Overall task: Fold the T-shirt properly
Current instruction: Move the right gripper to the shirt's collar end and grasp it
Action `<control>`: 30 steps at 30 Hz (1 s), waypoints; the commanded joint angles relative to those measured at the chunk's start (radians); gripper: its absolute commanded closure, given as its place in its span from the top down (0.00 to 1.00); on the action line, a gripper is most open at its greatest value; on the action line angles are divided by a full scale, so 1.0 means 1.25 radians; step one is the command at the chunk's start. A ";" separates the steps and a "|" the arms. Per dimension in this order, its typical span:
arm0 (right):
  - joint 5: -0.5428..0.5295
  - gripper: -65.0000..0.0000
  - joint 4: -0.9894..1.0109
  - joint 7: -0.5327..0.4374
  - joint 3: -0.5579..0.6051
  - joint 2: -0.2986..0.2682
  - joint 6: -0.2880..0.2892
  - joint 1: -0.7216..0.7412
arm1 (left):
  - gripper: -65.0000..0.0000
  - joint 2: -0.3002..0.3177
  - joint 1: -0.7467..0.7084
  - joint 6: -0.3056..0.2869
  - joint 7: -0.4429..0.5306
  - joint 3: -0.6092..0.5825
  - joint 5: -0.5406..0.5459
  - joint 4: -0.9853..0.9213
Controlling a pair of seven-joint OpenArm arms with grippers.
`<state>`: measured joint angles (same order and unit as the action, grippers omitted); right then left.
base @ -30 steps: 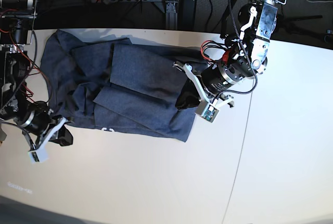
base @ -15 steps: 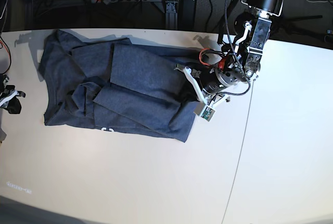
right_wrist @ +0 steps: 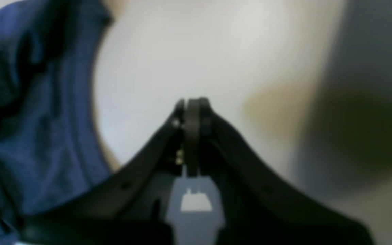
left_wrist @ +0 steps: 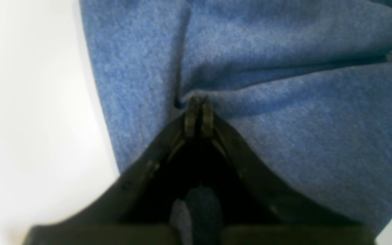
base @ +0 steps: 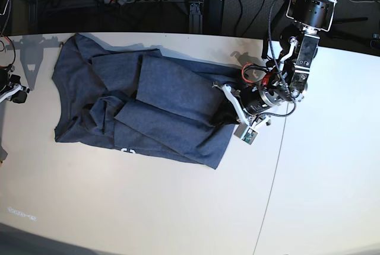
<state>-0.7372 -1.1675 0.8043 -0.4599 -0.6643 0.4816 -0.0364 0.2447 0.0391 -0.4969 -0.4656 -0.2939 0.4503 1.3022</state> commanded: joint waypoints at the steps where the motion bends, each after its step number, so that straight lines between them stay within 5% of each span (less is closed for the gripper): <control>1: -0.016 0.00 -0.005 -0.018 -0.004 -0.025 0.078 0.009 | 0.00 0.026 -0.003 0.026 -0.061 0.005 -0.056 -0.007; 8: -0.016 0.00 -0.004 -0.018 0.062 -0.025 0.078 0.011 | 0.00 0.054 -0.003 0.026 -0.061 0.005 -0.026 -0.007; 13: 0.000 0.42 -0.004 -0.024 0.140 -0.024 0.078 0.012 | 0.00 0.054 -0.003 0.025 -0.064 0.005 0.002 -0.007; 30: -0.039 0.43 -0.004 0.013 0.181 0.109 0.078 0.035 | 0.00 0.054 -0.003 0.025 -0.074 0.005 0.002 -0.007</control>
<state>-0.8093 -1.1717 0.7551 -0.2371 -0.5228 0.4828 0.0113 0.2974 0.0391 -0.4984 -0.4736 -0.2886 0.5068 1.3014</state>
